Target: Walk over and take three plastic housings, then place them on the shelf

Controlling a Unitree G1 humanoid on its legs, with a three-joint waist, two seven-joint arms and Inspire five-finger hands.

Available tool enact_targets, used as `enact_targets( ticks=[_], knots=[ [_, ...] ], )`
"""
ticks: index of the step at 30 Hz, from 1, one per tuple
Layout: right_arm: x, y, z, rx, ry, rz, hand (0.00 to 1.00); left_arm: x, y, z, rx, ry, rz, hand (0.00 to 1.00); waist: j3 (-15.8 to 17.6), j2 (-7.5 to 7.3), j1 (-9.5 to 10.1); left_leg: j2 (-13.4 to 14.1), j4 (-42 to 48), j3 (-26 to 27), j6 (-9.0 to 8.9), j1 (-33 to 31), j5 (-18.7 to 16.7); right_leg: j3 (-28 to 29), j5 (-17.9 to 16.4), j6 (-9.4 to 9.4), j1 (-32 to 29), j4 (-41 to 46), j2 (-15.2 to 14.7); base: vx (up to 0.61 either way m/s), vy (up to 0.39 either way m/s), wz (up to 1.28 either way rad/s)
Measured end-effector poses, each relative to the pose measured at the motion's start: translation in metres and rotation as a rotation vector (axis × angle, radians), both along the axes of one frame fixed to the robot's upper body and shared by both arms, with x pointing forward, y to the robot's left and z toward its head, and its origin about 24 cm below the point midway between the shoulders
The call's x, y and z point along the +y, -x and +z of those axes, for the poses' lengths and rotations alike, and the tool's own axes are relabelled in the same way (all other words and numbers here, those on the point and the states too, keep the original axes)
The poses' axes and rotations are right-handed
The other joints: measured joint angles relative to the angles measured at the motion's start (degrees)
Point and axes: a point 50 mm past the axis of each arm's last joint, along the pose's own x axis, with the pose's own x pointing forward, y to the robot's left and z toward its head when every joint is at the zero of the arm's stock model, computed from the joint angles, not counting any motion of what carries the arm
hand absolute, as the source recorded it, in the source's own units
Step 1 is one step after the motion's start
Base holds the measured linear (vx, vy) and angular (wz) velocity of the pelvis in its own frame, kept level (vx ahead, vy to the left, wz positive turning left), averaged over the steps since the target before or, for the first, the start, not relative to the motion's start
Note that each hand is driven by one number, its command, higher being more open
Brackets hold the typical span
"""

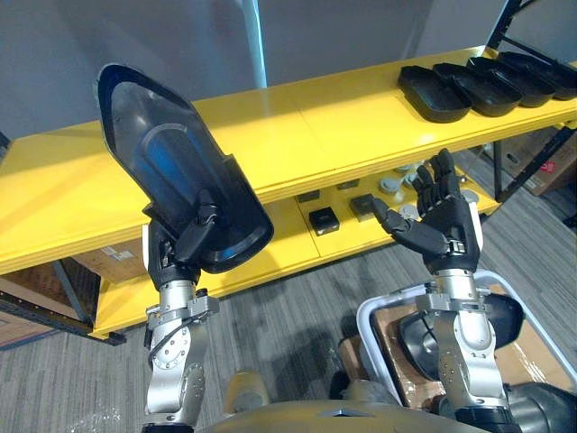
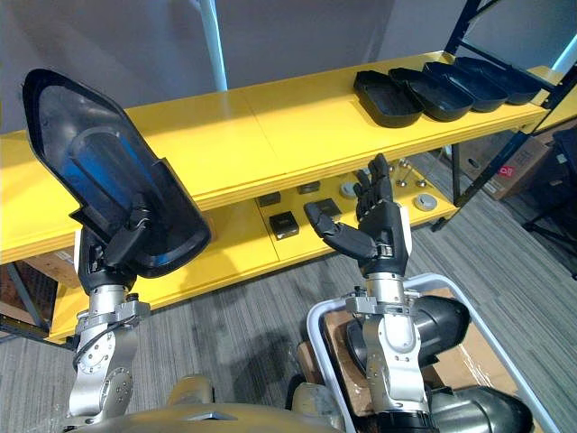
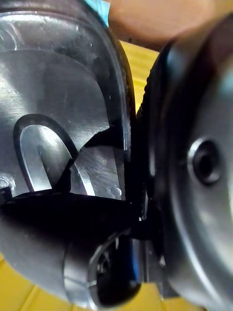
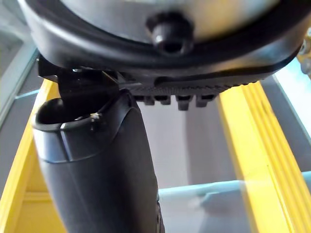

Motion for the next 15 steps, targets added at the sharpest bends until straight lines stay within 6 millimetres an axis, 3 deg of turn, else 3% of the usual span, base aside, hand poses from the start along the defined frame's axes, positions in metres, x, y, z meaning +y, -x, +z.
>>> enact_targets(
  ticks=[2,3,5,9,15],
  knots=[
    [-0.006,0.004,-0.002,0.012,0.003,-0.027,1.00,-0.004,0.000,0.000,-0.001,-0.041,-0.025,0.00,-0.01,0.17,0.02,-1.85,-6.93,-0.03,-0.40,-0.67,5.22,0.37,-1.07,2.26,0.81,0.77,-2.17,0.15,0.213,-0.01],
    [-0.008,0.006,-0.005,0.018,0.005,-0.035,1.00,-0.006,-0.001,0.001,-0.005,-0.047,-0.046,0.00,-0.48,0.92,0.09,-2.36,-8.14,0.53,-2.31,0.25,9.84,1.12,-1.95,4.24,1.32,1.65,-3.05,0.16,0.196,-0.04],
    [-0.005,0.006,-0.006,0.015,-0.027,-0.025,1.00,-0.008,-0.005,0.006,-0.028,-0.057,-0.064,0.00,-0.80,-0.71,-0.19,-5.15,-9.44,1.89,-0.69,1.16,10.32,2.56,-1.54,5.78,0.72,2.20,-5.72,0.21,0.249,-0.02],
    [0.008,-0.002,-0.004,-0.003,-0.072,-0.014,1.00,-0.012,-0.013,0.014,-0.063,-0.089,-0.115,0.00,-0.74,-2.60,-0.01,-8.51,-13.00,4.45,0.45,3.40,10.54,4.10,-0.32,7.64,0.83,0.52,-8.93,0.12,0.200,-0.17],
    [0.037,-0.001,-0.020,0.055,-0.182,0.018,1.00,-0.022,-0.020,0.023,-0.049,-0.208,-0.189,0.00,-1.08,-3.78,-0.89,-8.79,-15.35,9.06,1.22,4.80,9.43,4.57,1.34,6.75,-0.76,-0.95,-9.79,0.01,0.051,-0.38]
  ],
)
